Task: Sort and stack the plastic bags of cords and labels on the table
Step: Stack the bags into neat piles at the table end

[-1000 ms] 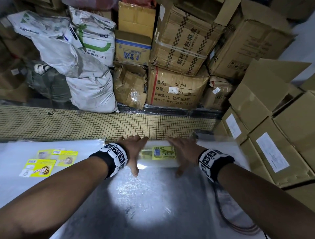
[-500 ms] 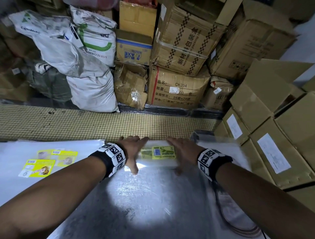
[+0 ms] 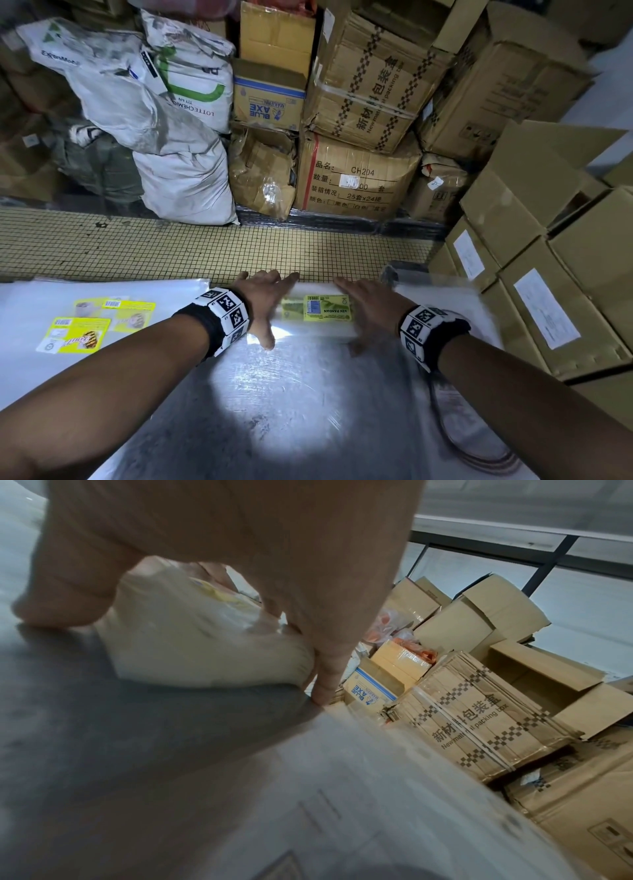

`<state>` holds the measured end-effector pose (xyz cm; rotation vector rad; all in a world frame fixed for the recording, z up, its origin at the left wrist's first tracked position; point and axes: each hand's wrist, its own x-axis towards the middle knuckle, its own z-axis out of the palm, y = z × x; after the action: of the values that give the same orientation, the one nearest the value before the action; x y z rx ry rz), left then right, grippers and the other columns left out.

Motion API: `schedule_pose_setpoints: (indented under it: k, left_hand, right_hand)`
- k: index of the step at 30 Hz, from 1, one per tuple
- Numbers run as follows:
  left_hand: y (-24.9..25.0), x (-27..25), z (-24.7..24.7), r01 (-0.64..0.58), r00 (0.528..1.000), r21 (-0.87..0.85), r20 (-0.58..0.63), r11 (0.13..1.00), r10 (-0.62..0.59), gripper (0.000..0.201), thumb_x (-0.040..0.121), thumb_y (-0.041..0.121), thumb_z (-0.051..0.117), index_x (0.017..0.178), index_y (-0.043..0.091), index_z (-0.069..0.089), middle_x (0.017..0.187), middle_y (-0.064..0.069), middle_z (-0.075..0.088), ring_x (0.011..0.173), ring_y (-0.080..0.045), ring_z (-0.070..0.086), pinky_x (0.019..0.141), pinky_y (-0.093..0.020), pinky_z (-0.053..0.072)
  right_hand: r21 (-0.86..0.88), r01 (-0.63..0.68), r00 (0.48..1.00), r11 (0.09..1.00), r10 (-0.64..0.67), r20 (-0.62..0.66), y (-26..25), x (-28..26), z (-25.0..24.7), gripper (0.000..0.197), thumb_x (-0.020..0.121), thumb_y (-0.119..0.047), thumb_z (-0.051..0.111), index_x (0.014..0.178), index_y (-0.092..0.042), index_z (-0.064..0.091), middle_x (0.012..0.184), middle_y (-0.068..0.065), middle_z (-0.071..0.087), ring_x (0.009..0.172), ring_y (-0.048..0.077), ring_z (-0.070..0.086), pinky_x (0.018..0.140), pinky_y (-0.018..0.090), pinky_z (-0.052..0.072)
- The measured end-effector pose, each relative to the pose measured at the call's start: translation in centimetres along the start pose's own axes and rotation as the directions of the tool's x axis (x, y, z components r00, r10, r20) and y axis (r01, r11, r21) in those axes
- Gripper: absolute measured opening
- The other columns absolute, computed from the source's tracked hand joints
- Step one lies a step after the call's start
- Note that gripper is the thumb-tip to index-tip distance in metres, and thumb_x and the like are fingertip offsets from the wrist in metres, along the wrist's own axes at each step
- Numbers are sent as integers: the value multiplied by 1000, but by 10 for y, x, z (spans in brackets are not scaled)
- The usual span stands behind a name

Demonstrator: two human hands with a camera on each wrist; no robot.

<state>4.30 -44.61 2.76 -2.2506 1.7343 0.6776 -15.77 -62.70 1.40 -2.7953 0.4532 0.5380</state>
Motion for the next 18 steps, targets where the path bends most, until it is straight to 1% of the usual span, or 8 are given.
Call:
schedule_pose_setpoints:
  k: [2, 5, 6, 8, 11, 13, 15, 18]
  left_hand:
    - [-1, -1, 0, -11, 1000, -14, -1, 1000, 11, 141, 53, 55, 87, 151, 35, -13, 145, -6, 37, 131, -28, 40, 103, -57, 41]
    - [-1, -3, 1, -9, 1000, -22, -7, 1000, 8, 142, 51, 55, 86, 150, 38, -15, 146, -6, 35, 132, -28, 38, 100, -56, 43]
    - [-1, -3, 1, -6, 1000, -22, -7, 1000, 6, 141, 51, 55, 86, 150, 39, -14, 147, -5, 33, 133, -28, 36, 101, -57, 43]
    - [-2, -5, 2, -1, 1000, -23, -3, 1000, 1, 139, 52, 58, 85, 150, 39, -11, 147, -4, 30, 135, -28, 33, 101, -58, 43]
    - [-3, -5, 2, -5, 1000, -33, 4, 999, 5, 136, 53, 61, 84, 151, 39, -8, 150, -4, 29, 137, -28, 33, 103, -57, 42]
    - [-3, -5, 2, -8, 1000, -33, 6, 999, 9, 136, 54, 61, 83, 151, 37, -8, 148, -4, 33, 135, -26, 35, 104, -56, 42]
    - [-2, -5, 2, -9, 1000, -33, 2, 999, 9, 135, 55, 61, 83, 152, 37, -8, 145, -3, 36, 132, -25, 36, 103, -55, 42]
    - [-2, -5, 2, -8, 1000, -27, -4, 1000, 8, 136, 56, 60, 83, 151, 37, -10, 147, -4, 35, 134, -26, 35, 103, -55, 42]
  right_hand:
    - [22, -15, 1000, 1000, 15, 17, -2, -3, -1, 137, 56, -66, 82, 158, -27, 0, 139, 14, 42, 121, 29, 45, 107, 45, 39]
    - [33, -22, 1000, 999, 21, 22, -4, -6, -2, 142, 48, -76, 75, 158, -27, 1, 145, 14, 36, 126, 29, 41, 110, 50, 37]
    - [32, -26, 1000, 999, 25, 18, -5, -7, -3, 138, 52, -75, 75, 158, -26, 1, 146, 14, 35, 128, 30, 40, 111, 51, 36]
    - [41, -41, 999, 998, 41, 4, -4, -6, -1, 128, 66, -58, 81, 159, -25, 0, 148, 13, 31, 132, 30, 37, 113, 51, 34]
    - [84, -40, 999, 996, 42, -25, -2, -5, 2, 124, 70, -46, 85, 159, -25, 0, 148, 11, 33, 134, 29, 37, 114, 48, 35]
    - [100, -45, 999, 994, 47, -12, -2, -6, 2, 129, 65, -50, 87, 159, -24, 2, 148, 10, 33, 134, 28, 36, 113, 43, 34]
    - [103, -52, 999, 993, 52, -2, -2, -7, 1, 135, 58, -57, 88, 159, -25, 3, 149, 9, 32, 135, 27, 34, 112, 43, 33]
    - [95, -50, 999, 994, 51, -7, -3, -9, 0, 135, 59, -56, 88, 159, -25, 3, 149, 9, 31, 136, 27, 33, 113, 45, 33]
